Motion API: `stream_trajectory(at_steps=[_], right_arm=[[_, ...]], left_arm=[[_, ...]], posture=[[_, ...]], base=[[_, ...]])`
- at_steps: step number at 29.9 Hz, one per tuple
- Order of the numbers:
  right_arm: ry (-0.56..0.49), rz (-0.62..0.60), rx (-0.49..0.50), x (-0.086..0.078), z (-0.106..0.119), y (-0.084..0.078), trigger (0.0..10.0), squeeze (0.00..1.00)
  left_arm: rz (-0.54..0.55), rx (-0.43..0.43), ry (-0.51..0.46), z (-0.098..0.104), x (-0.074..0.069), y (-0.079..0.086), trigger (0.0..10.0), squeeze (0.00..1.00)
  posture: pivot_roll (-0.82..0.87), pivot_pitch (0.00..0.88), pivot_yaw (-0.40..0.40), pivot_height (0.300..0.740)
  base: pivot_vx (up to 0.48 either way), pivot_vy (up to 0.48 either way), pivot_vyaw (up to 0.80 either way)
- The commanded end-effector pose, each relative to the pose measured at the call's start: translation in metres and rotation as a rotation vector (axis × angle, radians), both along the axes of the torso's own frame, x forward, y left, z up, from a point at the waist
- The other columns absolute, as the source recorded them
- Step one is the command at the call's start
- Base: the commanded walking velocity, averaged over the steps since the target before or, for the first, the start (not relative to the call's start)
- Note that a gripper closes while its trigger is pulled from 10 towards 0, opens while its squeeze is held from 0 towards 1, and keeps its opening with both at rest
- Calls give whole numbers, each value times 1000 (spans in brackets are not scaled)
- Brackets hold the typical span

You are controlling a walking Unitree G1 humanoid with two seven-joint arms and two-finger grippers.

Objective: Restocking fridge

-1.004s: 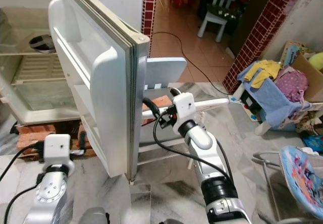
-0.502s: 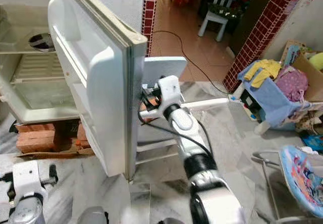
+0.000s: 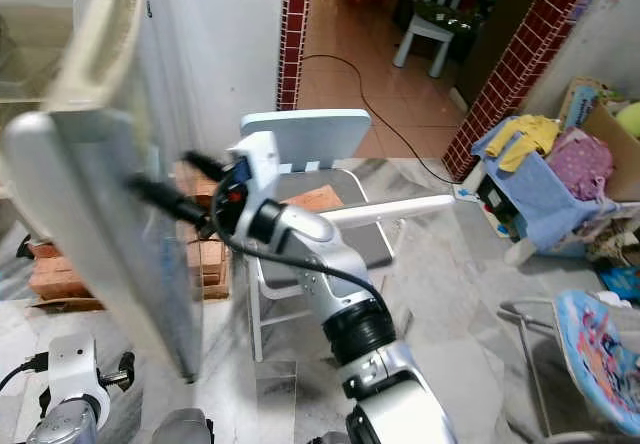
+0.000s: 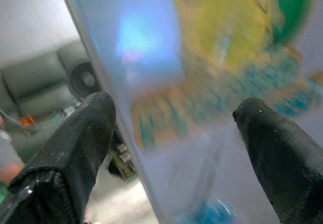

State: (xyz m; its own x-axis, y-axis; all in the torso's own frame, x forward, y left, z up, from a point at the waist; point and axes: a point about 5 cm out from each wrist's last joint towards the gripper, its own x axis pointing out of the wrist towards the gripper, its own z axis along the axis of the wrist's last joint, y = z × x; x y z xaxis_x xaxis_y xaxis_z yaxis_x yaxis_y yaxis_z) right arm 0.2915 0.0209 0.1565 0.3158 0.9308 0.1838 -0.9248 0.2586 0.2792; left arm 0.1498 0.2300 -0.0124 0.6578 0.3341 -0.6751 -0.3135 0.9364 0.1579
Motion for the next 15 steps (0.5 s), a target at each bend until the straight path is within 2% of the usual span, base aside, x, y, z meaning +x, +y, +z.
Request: stream_trajectory(at_steps=[1,3,6,9,12,13,15], right_arm=[[-22,-110,-91,8,-16,-1,10000,0],[-97,-270,-230,20,-30,-17,10000,0],[-137,-399,-294,26,-36,-40,10000,0],[-80,-531,-288,30,-39,-62,10000,0],[-39,-613,-270,31,-43,-80,10000,0],[-42,-685,-285,31,-48,-93,10000,0],[-24,-753,-296,30,-56,-105,10000,0]], left_arm=[[-14,-11,9,0,1,-2,10000,0],[-21,-7,2,0,2,-2,10000,0],[-51,51,-36,6,8,-1,10000,0],[-93,117,-100,14,18,-1,10000,0],[-126,183,-135,21,26,0,10000,0],[-150,210,-166,26,33,0,10000,0],[-157,218,-193,29,40,-2,10000,0]], posture=[[283,0,-122,740],[280,0,-123,740],[277,0,-122,740],[273,0,-122,740],[266,0,-122,740],[259,0,-121,740],[259,0,-121,740]], base=[[0,0,0],[0,0,0],[0,0,0],[0,0,0],[0,0,0],[0,259,0],[0,472,0]])
